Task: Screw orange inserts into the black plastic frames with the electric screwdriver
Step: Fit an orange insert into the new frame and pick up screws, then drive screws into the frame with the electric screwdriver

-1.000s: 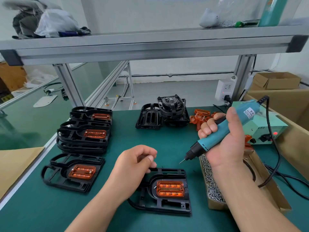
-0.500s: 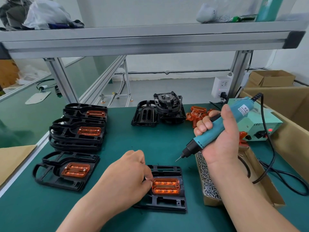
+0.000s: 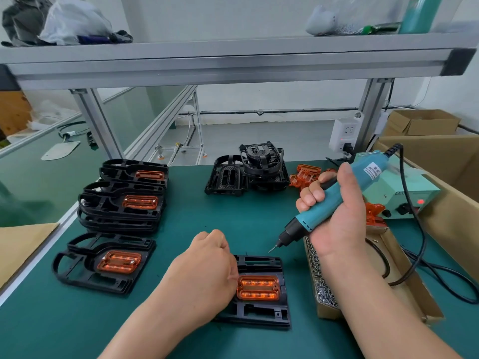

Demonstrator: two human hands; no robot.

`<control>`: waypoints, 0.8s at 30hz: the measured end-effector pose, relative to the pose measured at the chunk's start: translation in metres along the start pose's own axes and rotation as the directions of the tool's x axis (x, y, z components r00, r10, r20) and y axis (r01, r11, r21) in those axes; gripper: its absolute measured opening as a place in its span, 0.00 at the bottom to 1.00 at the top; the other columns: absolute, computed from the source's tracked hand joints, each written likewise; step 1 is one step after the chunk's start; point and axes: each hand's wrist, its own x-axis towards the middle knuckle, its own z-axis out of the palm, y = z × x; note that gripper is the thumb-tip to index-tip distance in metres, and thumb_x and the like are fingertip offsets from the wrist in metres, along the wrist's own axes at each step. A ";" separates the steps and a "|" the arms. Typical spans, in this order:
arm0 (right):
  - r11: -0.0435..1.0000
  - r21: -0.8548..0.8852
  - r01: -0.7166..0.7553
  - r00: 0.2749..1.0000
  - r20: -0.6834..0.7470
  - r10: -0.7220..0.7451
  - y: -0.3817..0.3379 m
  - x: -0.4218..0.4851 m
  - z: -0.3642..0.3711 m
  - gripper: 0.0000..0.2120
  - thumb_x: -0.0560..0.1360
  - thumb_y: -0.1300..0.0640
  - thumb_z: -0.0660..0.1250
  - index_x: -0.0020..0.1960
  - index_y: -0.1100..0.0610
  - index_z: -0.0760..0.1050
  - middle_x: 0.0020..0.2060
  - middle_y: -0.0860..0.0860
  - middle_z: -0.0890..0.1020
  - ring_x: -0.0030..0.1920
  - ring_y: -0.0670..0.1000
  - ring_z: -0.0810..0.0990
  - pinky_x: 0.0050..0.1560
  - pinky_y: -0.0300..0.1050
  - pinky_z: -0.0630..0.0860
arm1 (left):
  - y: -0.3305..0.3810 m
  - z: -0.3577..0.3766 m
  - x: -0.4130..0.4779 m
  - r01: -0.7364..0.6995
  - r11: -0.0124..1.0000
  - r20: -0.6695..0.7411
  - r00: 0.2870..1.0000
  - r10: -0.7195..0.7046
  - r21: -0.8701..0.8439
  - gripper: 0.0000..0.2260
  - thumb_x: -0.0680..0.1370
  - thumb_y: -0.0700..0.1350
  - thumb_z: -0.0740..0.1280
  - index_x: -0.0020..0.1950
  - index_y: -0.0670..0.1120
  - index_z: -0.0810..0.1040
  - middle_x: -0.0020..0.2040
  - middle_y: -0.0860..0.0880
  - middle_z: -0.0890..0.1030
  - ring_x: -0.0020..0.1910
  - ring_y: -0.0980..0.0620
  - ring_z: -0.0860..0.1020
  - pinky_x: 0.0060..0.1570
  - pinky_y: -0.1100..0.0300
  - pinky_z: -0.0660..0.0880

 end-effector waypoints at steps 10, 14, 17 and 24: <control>0.999 -0.039 -0.015 1.000 0.027 0.016 0.004 -0.004 0.003 0.17 0.81 0.42 0.68 0.42 0.54 0.75 0.30 0.50 0.72 0.31 0.49 0.72 0.34 0.42 0.73 | -0.001 0.002 0.000 -0.042 0.999 -0.012 0.999 0.042 -0.004 0.10 0.84 0.48 0.60 0.51 0.52 0.81 0.55 0.58 0.68 0.58 0.57 0.67 0.55 0.61 0.76; 0.999 -0.035 -0.012 1.000 0.013 0.012 0.003 -0.003 0.001 0.17 0.81 0.42 0.67 0.43 0.54 0.75 0.30 0.50 0.72 0.31 0.49 0.71 0.34 0.42 0.72 | -0.005 -0.001 0.000 -0.032 0.997 -0.010 0.999 0.031 -0.076 0.10 0.85 0.47 0.60 0.46 0.55 0.75 0.53 0.59 0.68 0.57 0.58 0.67 0.57 0.64 0.74; 0.999 -0.034 -0.017 1.000 0.013 0.018 0.004 -0.004 0.001 0.17 0.82 0.42 0.67 0.42 0.54 0.75 0.31 0.50 0.72 0.31 0.49 0.72 0.34 0.41 0.73 | -0.009 0.001 -0.001 -0.025 0.995 -0.019 1.000 0.023 -0.096 0.10 0.85 0.44 0.59 0.46 0.55 0.72 0.53 0.60 0.68 0.57 0.59 0.67 0.58 0.64 0.73; 1.000 0.025 -0.013 1.000 0.017 0.013 0.004 -0.004 0.003 0.18 0.82 0.41 0.67 0.42 0.54 0.76 0.30 0.49 0.72 0.31 0.49 0.71 0.34 0.42 0.72 | -0.008 0.004 0.001 -0.042 0.959 -0.097 0.995 0.015 -0.280 0.10 0.86 0.46 0.60 0.45 0.55 0.72 0.52 0.61 0.71 0.56 0.60 0.69 0.57 0.63 0.70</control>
